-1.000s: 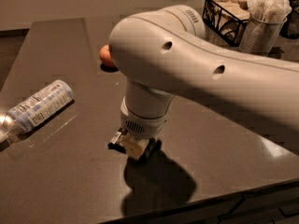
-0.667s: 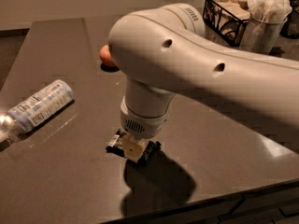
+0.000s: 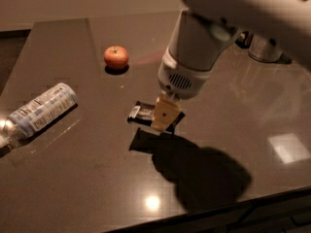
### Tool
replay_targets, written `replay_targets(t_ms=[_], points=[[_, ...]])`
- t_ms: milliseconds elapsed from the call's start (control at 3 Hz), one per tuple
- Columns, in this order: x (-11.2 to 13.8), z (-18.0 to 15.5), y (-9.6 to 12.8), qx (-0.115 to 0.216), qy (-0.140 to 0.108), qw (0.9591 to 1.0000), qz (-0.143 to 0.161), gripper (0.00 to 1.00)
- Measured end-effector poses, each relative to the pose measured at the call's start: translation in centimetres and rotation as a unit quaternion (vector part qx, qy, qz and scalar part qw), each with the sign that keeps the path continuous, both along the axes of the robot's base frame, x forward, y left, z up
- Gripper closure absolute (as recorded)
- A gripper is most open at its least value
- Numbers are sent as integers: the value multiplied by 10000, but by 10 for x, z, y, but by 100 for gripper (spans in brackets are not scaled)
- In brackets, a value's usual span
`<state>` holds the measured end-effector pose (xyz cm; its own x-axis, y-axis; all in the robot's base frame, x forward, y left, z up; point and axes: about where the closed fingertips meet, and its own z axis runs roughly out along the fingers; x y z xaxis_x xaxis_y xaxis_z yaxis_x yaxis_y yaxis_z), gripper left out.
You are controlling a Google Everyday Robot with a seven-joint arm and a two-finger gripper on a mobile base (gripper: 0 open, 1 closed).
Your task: Pick rxbar chocolate
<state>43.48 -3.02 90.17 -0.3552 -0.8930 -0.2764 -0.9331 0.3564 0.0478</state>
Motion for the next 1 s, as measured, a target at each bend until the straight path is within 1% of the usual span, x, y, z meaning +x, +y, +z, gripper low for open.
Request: replay_targets(t_ms=[333, 667, 1000], points=[[21, 36, -19, 441, -163, 9985, 284, 100], [32, 57, -27, 668, -302, 9959, 532, 100], [34, 61, -25, 700, -380, 9953, 544, 100]])
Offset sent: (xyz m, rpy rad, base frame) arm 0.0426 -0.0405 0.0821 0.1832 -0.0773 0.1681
